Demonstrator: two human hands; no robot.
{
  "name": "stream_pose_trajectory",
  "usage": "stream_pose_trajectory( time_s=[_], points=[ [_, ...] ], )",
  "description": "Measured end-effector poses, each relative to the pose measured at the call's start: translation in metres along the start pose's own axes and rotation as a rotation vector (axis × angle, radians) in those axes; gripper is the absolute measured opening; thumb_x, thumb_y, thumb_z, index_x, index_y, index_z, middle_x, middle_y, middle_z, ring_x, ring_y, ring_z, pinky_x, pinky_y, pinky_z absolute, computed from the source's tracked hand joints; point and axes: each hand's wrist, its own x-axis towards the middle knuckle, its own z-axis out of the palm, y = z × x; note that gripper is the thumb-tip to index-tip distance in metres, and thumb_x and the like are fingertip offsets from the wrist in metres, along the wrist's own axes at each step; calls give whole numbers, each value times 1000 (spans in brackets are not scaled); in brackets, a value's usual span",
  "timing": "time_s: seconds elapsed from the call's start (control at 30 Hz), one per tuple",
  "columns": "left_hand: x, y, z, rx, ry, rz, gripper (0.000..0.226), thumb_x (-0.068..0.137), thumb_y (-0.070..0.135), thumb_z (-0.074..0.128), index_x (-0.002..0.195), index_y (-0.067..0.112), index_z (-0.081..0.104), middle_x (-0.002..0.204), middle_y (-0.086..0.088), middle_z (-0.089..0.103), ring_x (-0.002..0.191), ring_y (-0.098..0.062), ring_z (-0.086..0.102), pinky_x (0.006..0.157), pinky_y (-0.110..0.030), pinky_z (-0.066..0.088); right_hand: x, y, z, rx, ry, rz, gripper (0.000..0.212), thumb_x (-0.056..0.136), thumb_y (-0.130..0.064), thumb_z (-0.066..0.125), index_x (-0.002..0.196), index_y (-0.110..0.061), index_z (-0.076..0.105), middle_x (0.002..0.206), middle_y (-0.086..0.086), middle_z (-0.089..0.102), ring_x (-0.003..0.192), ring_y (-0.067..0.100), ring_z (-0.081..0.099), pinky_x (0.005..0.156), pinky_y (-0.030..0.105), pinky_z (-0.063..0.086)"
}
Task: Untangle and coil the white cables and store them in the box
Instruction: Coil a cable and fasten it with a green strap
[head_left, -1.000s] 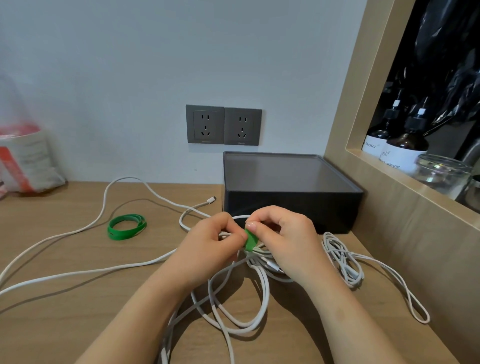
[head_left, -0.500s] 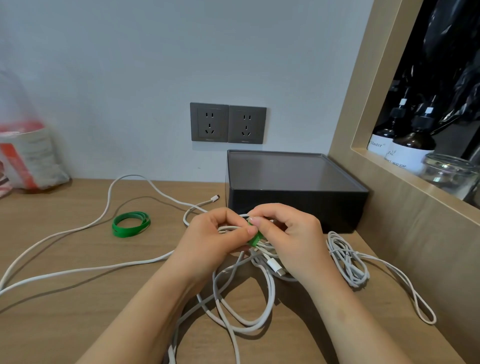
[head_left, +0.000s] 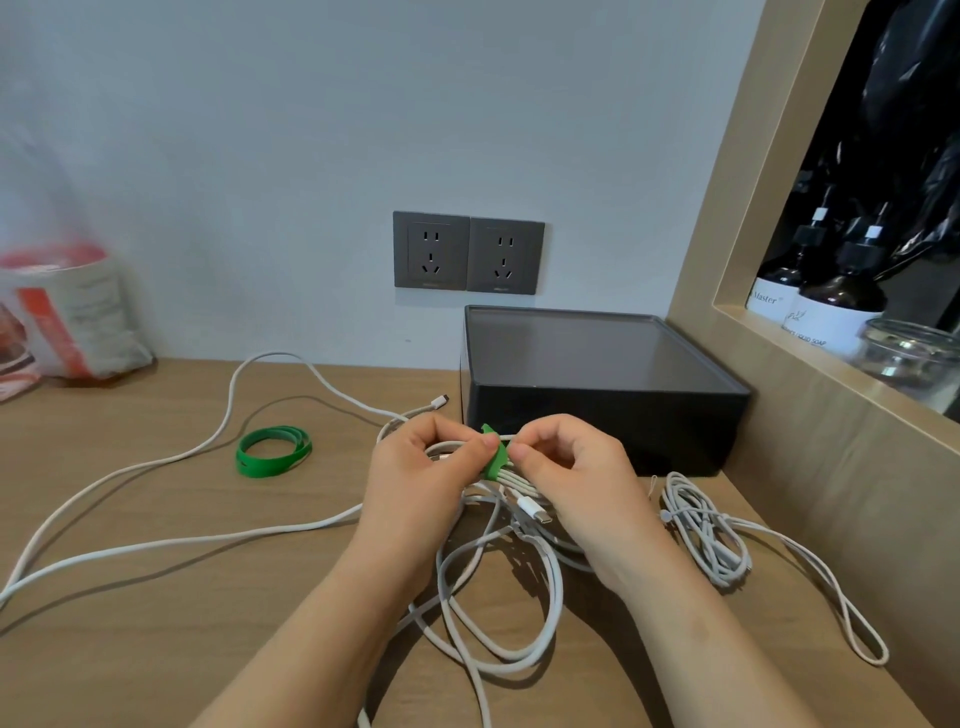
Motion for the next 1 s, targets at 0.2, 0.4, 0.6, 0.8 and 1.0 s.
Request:
stream_pose_trajectory(
  time_s=[0.2, 0.4, 0.6, 0.8, 1.0],
  points=[
    [3, 0, -4, 105, -88, 10, 5, 81, 18, 71, 80, 15, 67, 82, -3, 71, 83, -20, 69, 80, -38, 56, -3, -2, -4, 134, -48, 43, 26, 93, -16, 54, 105, -38, 60, 98, -15, 63, 81, -10, 60, 57, 5, 46],
    [2, 5, -7, 284, -158, 137, 7, 83, 18, 69, 79, 19, 63, 79, 3, 67, 76, -9, 63, 68, -19, 49, -3, -4, -5, 6, -112, -60, 27, 94, -20, 52, 93, -46, 57, 95, -26, 59, 90, -12, 55, 64, 0, 43],
    [3, 3, -7, 340, -190, 179, 7, 82, 19, 70, 80, 18, 63, 79, 2, 67, 74, -10, 64, 65, -17, 52, -1, -1, -6, -1, -67, -101, 26, 89, -17, 60, 83, -42, 61, 85, -21, 62, 86, -15, 54, 63, 2, 45],
    [4, 2, -5, 382, -157, 170, 9, 81, 18, 71, 80, 19, 62, 81, 0, 66, 80, -15, 64, 73, -28, 55, -1, -1, -4, -149, -24, -146, 25, 90, -19, 58, 77, -39, 54, 84, -19, 55, 81, -7, 55, 63, 1, 43],
    [5, 0, -7, 305, -206, 73, 13, 85, 20, 67, 96, 27, 64, 90, 6, 67, 83, -7, 66, 74, -20, 55, -1, 1, -4, -292, -2, -328, 18, 91, -16, 56, 83, -31, 52, 86, -23, 47, 86, -9, 49, 71, 0, 39]
  ],
)
